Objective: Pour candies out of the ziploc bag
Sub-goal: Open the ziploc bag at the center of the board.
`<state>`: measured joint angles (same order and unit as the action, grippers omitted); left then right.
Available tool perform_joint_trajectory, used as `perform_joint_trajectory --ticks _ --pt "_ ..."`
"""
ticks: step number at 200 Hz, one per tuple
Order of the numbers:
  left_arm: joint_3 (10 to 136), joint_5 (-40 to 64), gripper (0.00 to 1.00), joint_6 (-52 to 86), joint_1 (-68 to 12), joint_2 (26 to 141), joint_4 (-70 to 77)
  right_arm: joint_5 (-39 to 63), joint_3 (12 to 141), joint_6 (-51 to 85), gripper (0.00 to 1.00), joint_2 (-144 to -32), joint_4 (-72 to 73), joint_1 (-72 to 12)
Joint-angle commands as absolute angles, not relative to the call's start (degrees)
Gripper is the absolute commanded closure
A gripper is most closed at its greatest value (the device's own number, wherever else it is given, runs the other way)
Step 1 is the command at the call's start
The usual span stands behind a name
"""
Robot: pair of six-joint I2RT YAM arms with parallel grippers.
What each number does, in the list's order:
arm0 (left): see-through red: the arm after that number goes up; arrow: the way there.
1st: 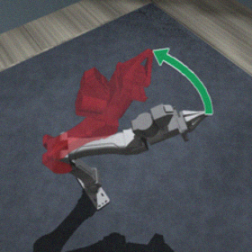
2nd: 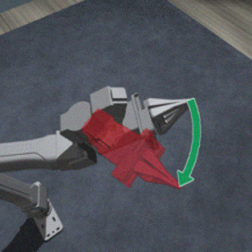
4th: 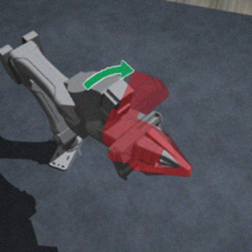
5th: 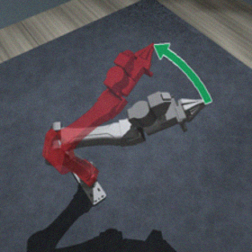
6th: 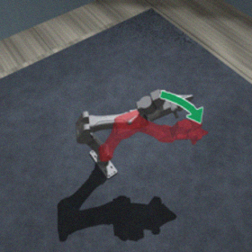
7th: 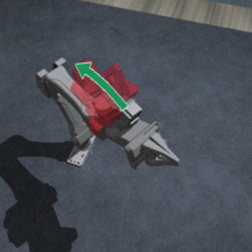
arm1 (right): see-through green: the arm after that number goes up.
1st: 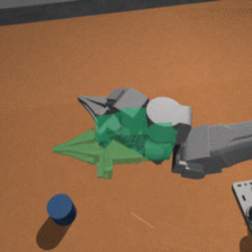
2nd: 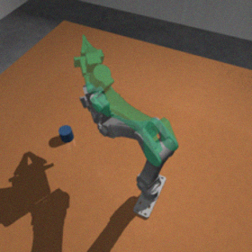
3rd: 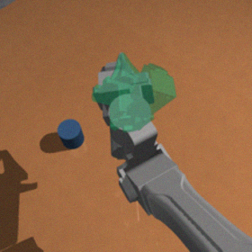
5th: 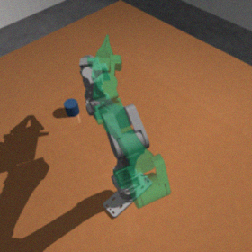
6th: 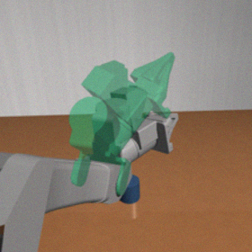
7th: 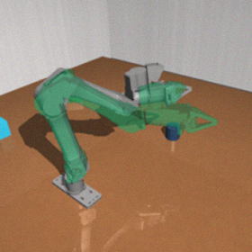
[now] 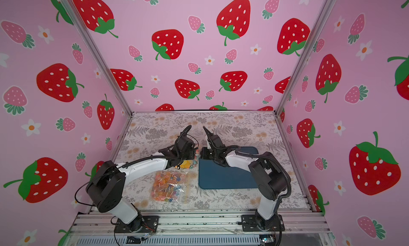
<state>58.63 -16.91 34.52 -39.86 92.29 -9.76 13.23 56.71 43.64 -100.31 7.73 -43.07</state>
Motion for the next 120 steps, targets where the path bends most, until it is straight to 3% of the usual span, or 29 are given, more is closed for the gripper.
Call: perform_joint_trajectory --ticks 1,120 --pt "58.1 -16.8 1.0 34.2 -39.8 88.2 -9.5 11.1 56.9 43.0 1.0 -97.8 4.7 -42.8" --pt "57.6 -11.5 1.0 33.1 -40.7 84.1 -8.8 5.8 54.6 44.4 0.98 -94.7 2.5 -42.9"
